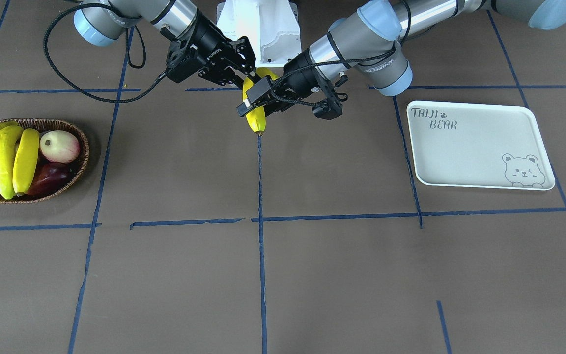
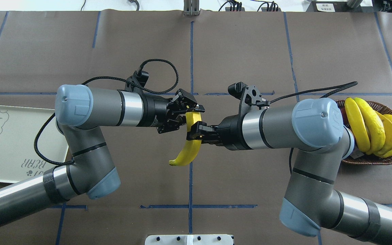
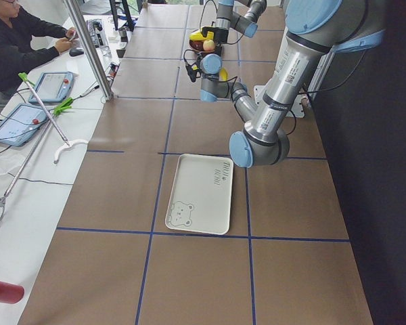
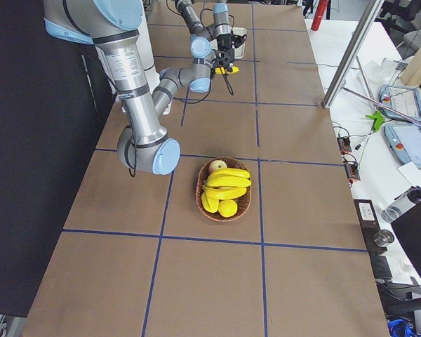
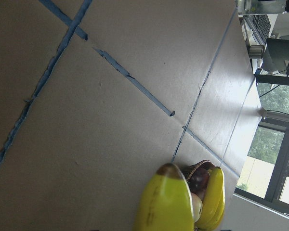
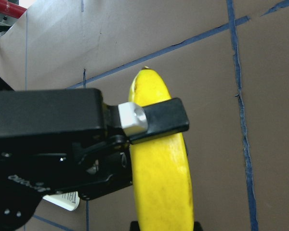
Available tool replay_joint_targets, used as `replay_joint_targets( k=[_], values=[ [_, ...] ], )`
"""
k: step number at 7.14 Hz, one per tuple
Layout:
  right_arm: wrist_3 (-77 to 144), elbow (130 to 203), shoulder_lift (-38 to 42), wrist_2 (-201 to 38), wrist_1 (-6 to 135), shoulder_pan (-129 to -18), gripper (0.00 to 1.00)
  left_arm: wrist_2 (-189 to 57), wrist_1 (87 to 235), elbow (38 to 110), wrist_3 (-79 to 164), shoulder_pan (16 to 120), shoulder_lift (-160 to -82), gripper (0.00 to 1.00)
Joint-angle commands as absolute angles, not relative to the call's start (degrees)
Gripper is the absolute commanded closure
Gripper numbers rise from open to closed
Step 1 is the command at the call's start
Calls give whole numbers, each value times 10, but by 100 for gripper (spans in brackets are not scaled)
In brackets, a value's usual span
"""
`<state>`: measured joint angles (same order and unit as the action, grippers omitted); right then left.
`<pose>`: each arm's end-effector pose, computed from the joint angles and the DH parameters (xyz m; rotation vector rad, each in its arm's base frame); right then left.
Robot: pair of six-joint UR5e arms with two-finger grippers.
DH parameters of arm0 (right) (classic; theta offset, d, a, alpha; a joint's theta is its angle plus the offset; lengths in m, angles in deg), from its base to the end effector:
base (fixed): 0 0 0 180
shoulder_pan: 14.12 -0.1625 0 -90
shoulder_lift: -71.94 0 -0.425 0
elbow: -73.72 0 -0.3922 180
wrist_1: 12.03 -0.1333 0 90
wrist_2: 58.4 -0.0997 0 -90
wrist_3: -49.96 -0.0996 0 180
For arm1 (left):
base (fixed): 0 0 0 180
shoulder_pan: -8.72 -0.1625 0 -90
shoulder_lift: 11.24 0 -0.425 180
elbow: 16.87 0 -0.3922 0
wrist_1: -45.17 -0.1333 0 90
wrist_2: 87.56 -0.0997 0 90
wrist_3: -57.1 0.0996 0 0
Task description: Transfer all bananas from basket to plate
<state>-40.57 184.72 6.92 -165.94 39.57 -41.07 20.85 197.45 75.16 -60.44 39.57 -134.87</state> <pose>-0.4491 -0.3442 0.1758 0.0916 -1.4766 0.1636 0.4920 -0.4125 0.1759 -0.1916 1.7153 -0.4837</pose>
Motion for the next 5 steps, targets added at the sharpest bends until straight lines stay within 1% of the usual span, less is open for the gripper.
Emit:
replay_joint_targets(
  k=[1,2,3,5],
  values=[
    [-406,1861,64,-1661,396,-413,90,207,1975,750,-604,397,-1343,100],
    [-407,1860,63,-1664,396,-413,36,207,1976,748,-604,399,-1342,100],
    [-407,1863,61,-1661,396,-415,1,208,1975,748,-605,402,-1343,100],
    [-408,1866,61,-1662,396,-415,0,208,1974,745,-603,406,-1342,100]
  ],
)
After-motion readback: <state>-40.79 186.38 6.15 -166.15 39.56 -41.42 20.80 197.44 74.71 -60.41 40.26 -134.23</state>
